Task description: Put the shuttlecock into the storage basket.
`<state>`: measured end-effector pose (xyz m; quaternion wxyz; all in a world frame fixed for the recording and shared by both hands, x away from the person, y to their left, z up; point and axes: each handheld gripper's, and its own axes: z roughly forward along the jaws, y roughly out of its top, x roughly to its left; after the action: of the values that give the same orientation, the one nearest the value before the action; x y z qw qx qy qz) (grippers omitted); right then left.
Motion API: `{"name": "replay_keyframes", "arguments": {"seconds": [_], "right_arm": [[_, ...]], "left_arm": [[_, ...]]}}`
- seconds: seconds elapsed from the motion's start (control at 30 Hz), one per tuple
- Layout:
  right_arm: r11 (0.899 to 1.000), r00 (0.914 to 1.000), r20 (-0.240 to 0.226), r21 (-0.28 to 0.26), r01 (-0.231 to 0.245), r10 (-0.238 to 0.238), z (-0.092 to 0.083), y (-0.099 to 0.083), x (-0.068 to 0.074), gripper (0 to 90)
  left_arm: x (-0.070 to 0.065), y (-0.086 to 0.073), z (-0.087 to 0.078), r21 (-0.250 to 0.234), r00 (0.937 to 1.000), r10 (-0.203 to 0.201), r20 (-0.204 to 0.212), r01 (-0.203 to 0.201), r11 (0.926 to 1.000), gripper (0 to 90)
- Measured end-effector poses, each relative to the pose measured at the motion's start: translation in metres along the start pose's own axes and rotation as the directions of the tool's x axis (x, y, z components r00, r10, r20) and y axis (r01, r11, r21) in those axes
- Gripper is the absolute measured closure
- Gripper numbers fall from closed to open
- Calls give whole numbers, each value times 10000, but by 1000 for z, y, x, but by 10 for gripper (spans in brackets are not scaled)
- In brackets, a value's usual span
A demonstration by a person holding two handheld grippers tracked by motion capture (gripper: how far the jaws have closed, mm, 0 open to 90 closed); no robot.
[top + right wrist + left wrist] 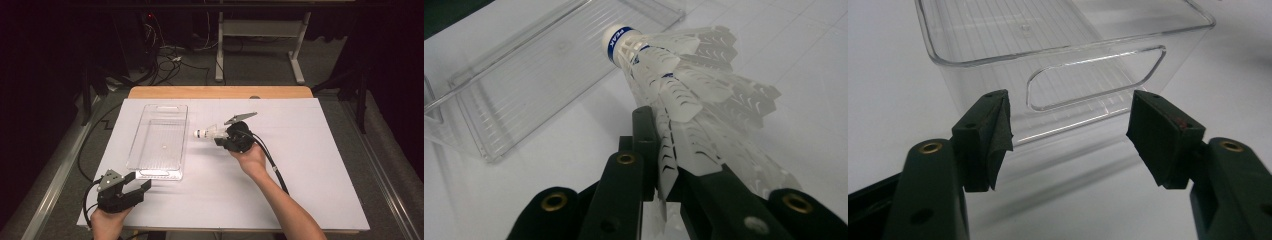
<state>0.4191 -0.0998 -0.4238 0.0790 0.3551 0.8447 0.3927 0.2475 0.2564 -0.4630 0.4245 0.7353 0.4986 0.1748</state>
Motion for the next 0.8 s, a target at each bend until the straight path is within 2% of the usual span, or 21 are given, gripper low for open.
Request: {"name": "replay_keyframes", "arguments": {"seconds": [0.27,0.4,0.8], "right_arm": [[10000,9999,-108,-58,-2,1,-2,6,2,891],[9997,9996,-239,-173,-164,159,-5,10,1,891],[9996,9995,-299,-264,-53,45,-9,21,5,891]], "left_arm": [[1,0,1,59,10000,42,-15,-42,10000,346],[1,0,1,114,10000,70,30,-70,9999,346],[0,0,2,96,10000,55,82,-56,9999,346]]}}
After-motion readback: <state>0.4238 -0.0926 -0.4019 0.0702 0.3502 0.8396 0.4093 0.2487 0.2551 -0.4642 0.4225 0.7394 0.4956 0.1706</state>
